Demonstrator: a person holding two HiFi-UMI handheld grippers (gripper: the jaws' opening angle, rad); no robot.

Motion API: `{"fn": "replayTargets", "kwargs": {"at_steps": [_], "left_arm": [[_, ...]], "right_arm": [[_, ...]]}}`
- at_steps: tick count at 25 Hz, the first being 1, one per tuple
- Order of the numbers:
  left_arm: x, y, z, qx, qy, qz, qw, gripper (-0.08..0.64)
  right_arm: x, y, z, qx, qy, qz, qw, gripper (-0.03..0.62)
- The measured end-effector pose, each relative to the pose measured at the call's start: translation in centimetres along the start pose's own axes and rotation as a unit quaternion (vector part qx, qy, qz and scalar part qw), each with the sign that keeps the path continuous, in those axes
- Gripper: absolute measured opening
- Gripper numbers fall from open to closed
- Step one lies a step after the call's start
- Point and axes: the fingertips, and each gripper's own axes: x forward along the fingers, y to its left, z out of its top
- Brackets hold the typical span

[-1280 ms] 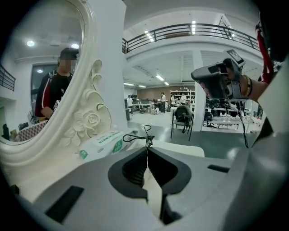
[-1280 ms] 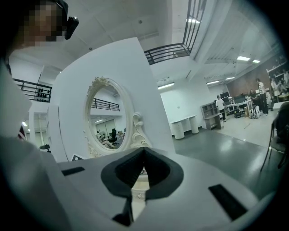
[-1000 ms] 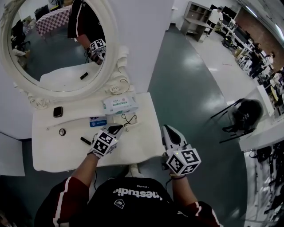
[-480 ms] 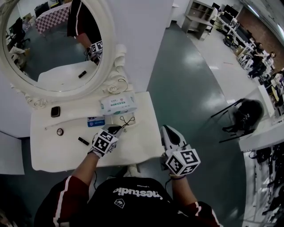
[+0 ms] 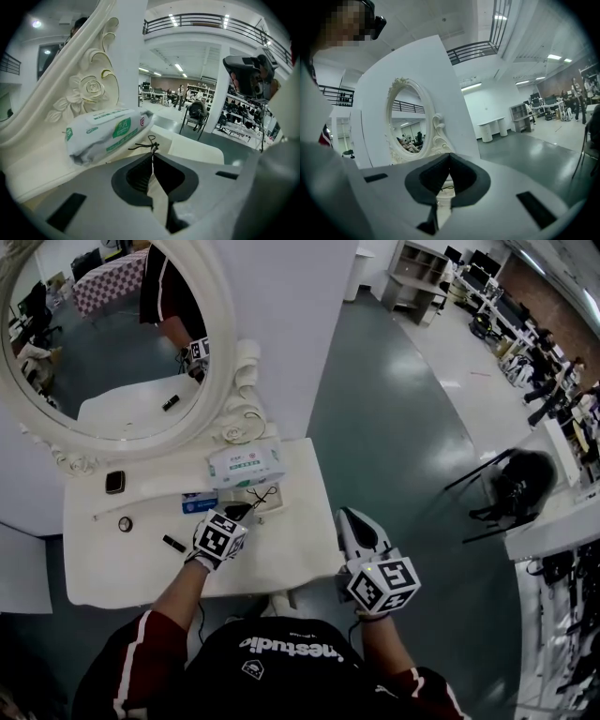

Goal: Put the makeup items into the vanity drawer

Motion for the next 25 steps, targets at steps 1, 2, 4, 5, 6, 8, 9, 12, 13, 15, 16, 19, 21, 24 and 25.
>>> {"fn": "replayTargets", "kwargs": {"at_steps": [1,2,4,5,6,8,9,12,13,15,16,19,21,24,25], "left_arm": [[0.1,0.2,0.1,0.003,-0.003,0.008,1.0,0.011],[0.1,0.5,0.3,0.005,-0.006,0.014,0.9999,0.011],[0.0,0.8,0.4,0.008,-0.008,0.023,0.9997,0.014],[0.0,1.0,0.4,0.008,-0.009,0.026,0.9996,0.032],[0.0,1.2,0.3,0.008,-0.009,0.028,0.9995,0.048],[-0.2,1.5,0.2,0.005,-0.01,0.031,0.9995,0.049],[-0.4,1.6,0.2,0.004,-0.011,0.032,0.9994,0.049],[-1.0,1.7,0.3,-0.001,-0.018,0.036,0.9992,0.049],[-1.4,1.7,0.4,-0.003,-0.022,0.037,0.9991,0.049],[-2.1,1.6,0.5,-0.006,-0.029,0.038,0.9988,0.049],[-2.4,1.5,0.5,-0.008,-0.033,0.039,0.9987,0.049],[-3.3,1.8,0.6,-0.014,-0.045,0.041,0.998,0.049],[-3.9,2.1,0.6,-0.018,-0.052,0.042,0.9976,0.049],[-5.4,2.5,0.3,-0.022,-0.062,0.048,0.9967,0.049],[-6.0,2.7,0.2,-0.023,-0.066,0.051,0.9962,0.048]], "right_arm": [[0.0,0.0,0.0,-0.001,-0.001,0.0,1.0,0.003],[-0.1,-0.1,0.1,-0.001,-0.002,-0.001,1.0,0.003],[-0.3,-0.2,0.1,0.0,-0.002,-0.002,1.0,0.003],[-0.3,-0.2,0.1,0.0,-0.002,-0.003,1.0,0.003],[-0.3,-0.2,0.1,0.001,-0.003,-0.003,1.0,0.003],[-0.3,-0.2,0.0,0.001,-0.002,-0.002,1.0,0.003],[-0.2,-0.2,-0.1,0.001,-0.001,-0.001,1.0,0.003],[0.1,0.1,-0.1,0.0,-0.001,0.002,1.0,0.003],[0.2,0.3,-0.1,0.0,-0.001,0.004,1.0,0.003],[0.4,0.7,0.0,-0.002,-0.001,0.008,1.0,0.003],[0.5,0.9,0.0,-0.003,-0.001,0.009,1.0,0.003],[1.0,1.6,0.1,-0.007,0.001,0.013,1.0,0.003],[1.3,2.3,0.2,-0.015,0.004,0.016,1.0,0.003],[1.8,3.9,0.6,-0.027,0.004,0.024,0.999,0.003],[1.9,4.4,0.8,-0.028,0.003,0.026,0.999,0.003]]}}
